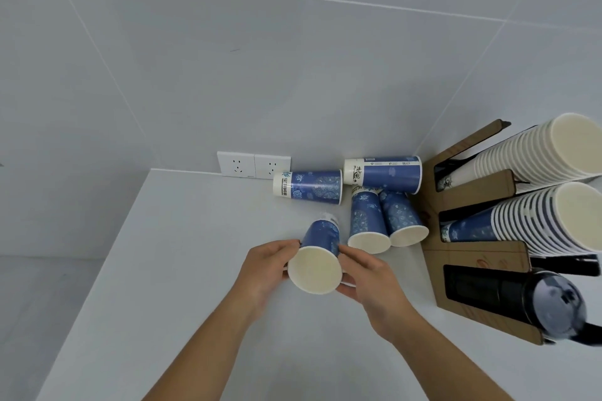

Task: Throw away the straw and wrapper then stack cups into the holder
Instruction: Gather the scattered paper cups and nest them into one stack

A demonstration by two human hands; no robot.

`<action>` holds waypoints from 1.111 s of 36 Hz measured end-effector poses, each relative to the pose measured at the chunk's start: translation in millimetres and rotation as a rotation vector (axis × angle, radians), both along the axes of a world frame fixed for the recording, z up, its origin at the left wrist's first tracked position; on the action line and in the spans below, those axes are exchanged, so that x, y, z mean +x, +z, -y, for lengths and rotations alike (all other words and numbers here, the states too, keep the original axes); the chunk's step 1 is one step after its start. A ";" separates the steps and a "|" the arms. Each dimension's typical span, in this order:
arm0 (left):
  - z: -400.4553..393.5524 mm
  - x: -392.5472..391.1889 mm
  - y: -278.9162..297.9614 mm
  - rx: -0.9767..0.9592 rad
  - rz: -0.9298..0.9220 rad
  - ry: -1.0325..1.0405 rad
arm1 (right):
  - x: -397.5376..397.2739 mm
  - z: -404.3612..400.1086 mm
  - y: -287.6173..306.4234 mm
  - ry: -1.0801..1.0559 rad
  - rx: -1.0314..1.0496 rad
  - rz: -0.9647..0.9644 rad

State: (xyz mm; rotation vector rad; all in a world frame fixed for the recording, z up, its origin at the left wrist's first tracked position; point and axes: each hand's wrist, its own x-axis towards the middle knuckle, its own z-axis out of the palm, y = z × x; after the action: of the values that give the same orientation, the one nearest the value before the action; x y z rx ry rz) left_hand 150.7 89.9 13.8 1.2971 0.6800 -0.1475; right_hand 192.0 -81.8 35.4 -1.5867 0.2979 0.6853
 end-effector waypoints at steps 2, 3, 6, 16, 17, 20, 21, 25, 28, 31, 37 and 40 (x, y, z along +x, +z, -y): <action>0.9 -4.7 9.9 -0.004 0.016 -0.018 | -2.4 4.1 9.8 -0.005 0.006 0.019; 1.2 -6.9 14.4 -0.009 0.022 -0.023 | -3.2 6.3 14.5 -0.009 0.006 0.026; 2.3 -12.1 26.9 -0.028 0.042 -0.027 | -6.3 11.3 26.1 -0.028 0.016 0.034; 7.8 -27.4 55.0 -0.105 0.098 -0.055 | -19.9 28.2 51.7 -0.048 0.084 0.090; 9.1 -28.4 55.6 -0.098 0.104 -0.060 | -20.6 29.3 52.7 -0.046 0.083 0.092; 13.4 -32.9 54.4 -0.062 0.098 -0.053 | -26.0 31.0 55.9 -0.054 0.078 0.077; 14.6 -34.5 53.4 -0.055 0.090 -0.046 | -27.8 31.2 56.4 -0.060 0.077 0.068; 20.5 -41.5 50.0 -0.072 0.058 -0.011 | -36.0 31.7 55.0 -0.068 0.062 0.047; 25.5 -44.6 46.8 -0.092 0.038 0.023 | -40.9 30.4 50.8 -0.061 0.026 0.034; 30.6 -46.6 42.4 -0.102 0.014 0.052 | -43.6 30.2 43.7 -0.060 -0.001 0.025; 35.5 -51.2 28.5 -0.108 -0.050 0.066 | -46.9 32.3 26.8 -0.058 -0.047 -0.016; 36.9 -53.6 24.2 -0.109 -0.064 0.068 | -47.6 33.8 20.9 -0.055 -0.039 -0.032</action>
State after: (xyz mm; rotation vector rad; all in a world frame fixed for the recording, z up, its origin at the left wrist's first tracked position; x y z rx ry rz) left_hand 97.1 53.0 38.0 1.1675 0.7599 -0.1692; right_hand 144.4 -115.5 56.3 -1.5998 0.3789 0.6669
